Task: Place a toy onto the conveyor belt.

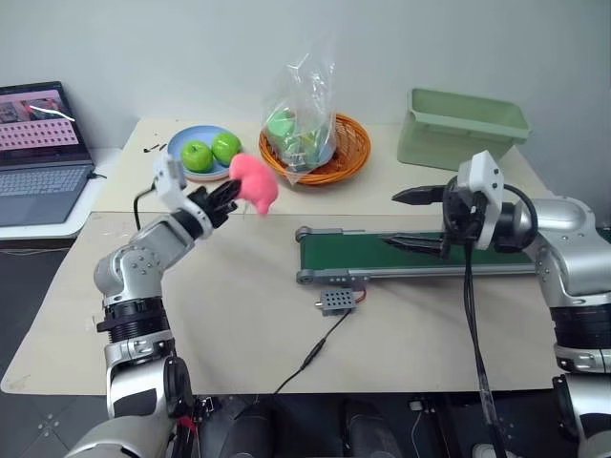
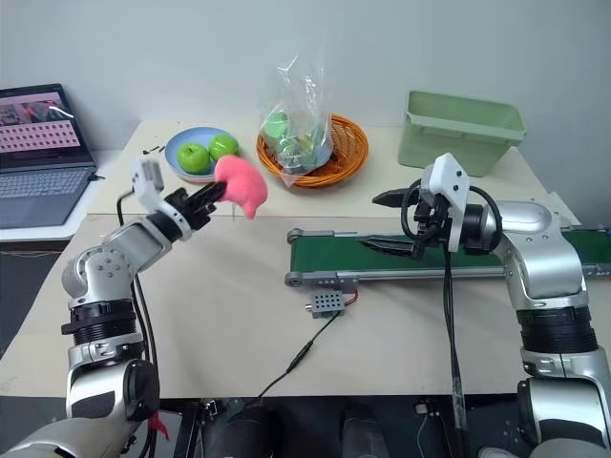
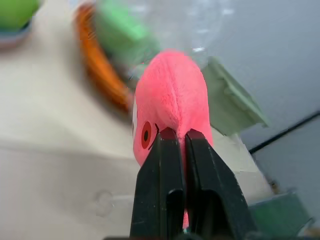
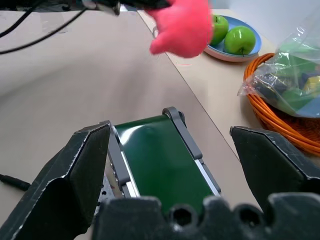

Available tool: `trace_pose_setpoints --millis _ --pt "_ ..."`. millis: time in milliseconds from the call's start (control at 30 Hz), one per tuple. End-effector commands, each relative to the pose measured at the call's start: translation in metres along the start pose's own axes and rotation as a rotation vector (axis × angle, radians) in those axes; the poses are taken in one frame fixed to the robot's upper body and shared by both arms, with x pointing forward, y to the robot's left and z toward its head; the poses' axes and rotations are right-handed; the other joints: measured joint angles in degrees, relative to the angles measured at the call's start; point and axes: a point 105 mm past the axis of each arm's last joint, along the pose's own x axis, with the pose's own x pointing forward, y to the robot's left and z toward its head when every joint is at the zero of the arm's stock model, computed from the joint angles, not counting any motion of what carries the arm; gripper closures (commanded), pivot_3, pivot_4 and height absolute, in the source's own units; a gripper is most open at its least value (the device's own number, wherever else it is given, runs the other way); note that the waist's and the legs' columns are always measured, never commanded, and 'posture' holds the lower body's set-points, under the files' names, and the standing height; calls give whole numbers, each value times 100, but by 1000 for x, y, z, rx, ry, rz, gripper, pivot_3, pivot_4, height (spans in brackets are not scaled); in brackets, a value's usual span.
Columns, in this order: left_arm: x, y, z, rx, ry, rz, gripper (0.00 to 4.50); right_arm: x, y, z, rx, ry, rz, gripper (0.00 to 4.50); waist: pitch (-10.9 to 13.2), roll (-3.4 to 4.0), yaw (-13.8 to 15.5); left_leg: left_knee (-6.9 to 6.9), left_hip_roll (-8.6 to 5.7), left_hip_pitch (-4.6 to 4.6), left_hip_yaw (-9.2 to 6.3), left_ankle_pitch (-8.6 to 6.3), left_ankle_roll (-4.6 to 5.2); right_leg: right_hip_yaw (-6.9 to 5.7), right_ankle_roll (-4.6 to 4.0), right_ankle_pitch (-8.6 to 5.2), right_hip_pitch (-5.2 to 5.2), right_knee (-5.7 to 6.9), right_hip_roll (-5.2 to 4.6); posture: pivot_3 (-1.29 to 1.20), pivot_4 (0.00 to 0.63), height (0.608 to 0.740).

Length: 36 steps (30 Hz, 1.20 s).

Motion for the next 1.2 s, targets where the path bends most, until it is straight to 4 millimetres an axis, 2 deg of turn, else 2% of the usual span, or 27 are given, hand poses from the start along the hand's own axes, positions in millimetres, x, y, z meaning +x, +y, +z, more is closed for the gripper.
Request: trace_pose_setpoints --millis 33,100,200,233,267,400,500,700,867,1200 --pt "-1 -36 -2 443 6 -116 4477 -4 -6 16 -57 -35 -16 0 0 0 -14 -1 0 0 0 0 0 1 0 0 0 0 0 0 150 740" --pt "-3 -47 -12 696 26 -166 4477 -3 -7 16 -59 -35 -16 0 0 1 -43 -7 1 6 5 0 0 4 -1 0 0 -5 4 0 150 740" --pt "-3 -46 -13 1027 19 -164 4477 -2 -7 15 -58 -37 -14 0 0 1 -39 -8 2 7 9 1 -1 6 -2 -1 -4 -11 5 0 150 740" --pt "-5 -47 -17 1282 22 -194 4477 -2 -8 15 -57 -37 -14 0 0 1 -39 -7 2 8 9 1 -1 6 -2 -1 -3 -11 5 0 150 740" --pt "-7 -49 -24 1459 31 -242 4477 -1 -8 15 -57 -38 -14 0 0 1 -44 -7 3 8 9 1 -1 6 -2 -1 -3 -12 5 0 150 740" --pt "-11 -61 -30 1674 -61 -375 4477 -1 -8 15 -58 -40 -12 0 -2 6 -26 -9 4 8 18 0 2 10 -4 -2 -4 -13 3 0 150 740" --pt "-13 -63 -39 1845 -108 -453 4477 -2 -7 15 -57 -40 -10 0 -2 6 25 -4 5 2 19 -2 6 6 -3 -2 -5 -11 1 0 150 740" --pt "-13 -67 -42 1981 -236 -519 4477 -6 -6 15 -52 -30 -5 0 -2 6 36 -4 6 2 21 -3 7 6 -3 -2 -5 -7 3 0 150 740" --pt "-4 -67 -44 1913 -300 -493 4477 -8 -5 14 -51 -20 -7 0 -2 6 46 -3 6 2 21 -3 8 5 -2 -1 -4 -3 3 0 150 740" --pt "14 -62 -78 1801 -233 -520 4477 -13 -5 15 -56 -12 -29 0 -2 6 46 -1 6 2 21 -3 9 3 0 -1 -4 0 4 0 150 740"
